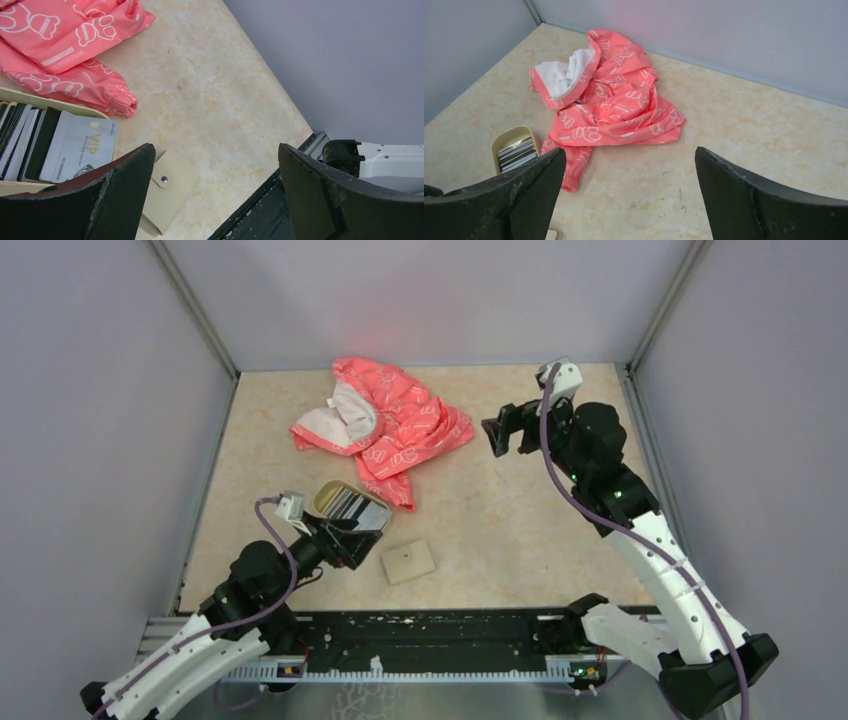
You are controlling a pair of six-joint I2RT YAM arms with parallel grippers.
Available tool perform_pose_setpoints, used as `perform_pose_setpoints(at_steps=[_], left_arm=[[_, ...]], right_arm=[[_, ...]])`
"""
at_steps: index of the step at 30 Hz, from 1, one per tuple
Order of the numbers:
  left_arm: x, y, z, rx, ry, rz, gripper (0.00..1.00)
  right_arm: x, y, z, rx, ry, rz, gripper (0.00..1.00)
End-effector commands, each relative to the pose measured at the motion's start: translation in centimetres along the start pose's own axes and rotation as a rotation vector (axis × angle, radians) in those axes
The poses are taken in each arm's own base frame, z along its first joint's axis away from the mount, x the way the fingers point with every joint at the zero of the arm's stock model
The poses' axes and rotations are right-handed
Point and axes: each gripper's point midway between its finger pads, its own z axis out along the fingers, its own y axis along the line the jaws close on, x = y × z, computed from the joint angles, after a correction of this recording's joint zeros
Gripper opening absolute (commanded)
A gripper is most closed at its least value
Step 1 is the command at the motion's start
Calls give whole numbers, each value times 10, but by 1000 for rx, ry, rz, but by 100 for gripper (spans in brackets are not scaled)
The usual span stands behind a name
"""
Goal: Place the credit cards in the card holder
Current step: Open the card holder at the center of the board.
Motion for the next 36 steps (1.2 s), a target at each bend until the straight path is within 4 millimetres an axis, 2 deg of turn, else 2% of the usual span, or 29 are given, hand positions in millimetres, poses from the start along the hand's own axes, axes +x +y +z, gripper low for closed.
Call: perform_pose_setpoints(at_steps=[1, 5, 8, 10, 11, 12, 13, 18, 22, 24, 28, 33, 36], left_arm=[[-11, -12, -3, 47, -30, 7, 98], [5, -4, 0, 42, 5, 4, 98], [25, 2, 2, 47, 55, -10, 98], [36, 7, 3, 44, 76, -30, 98], [41, 9, 4, 43, 84, -42, 98], [44, 9, 4, 46, 87, -55, 97], [48, 11, 5, 45, 94, -66, 97], [71, 30, 6, -12, 129, -121, 94], [92, 64, 0, -200, 171, -222, 93], [99, 74, -3, -254, 180, -248, 89], [108, 79, -2, -273, 199, -263, 79], [126, 87, -2, -318, 263, -288, 59], [137, 92, -4, -362, 317, -294, 54]], right_arm=[[-9, 19, -11, -102, -45, 28, 98], [24, 47, -10, -306, 0, -91, 98], [68, 78, -19, -568, 46, -254, 98], [98, 95, -27, -735, 53, -321, 98], [122, 104, -34, -829, 59, -348, 98], [130, 112, -39, -906, 33, -383, 98], [149, 118, -44, -976, 31, -399, 98], [213, 144, -54, -1153, 67, -569, 98], [239, 155, -49, -1208, 110, -624, 97], [249, 156, -44, -1218, 146, -655, 95], [266, 161, -34, -1262, 216, -704, 87], [284, 169, -9, -1258, 326, -787, 65], [291, 181, -8, -1268, 350, -771, 61]])
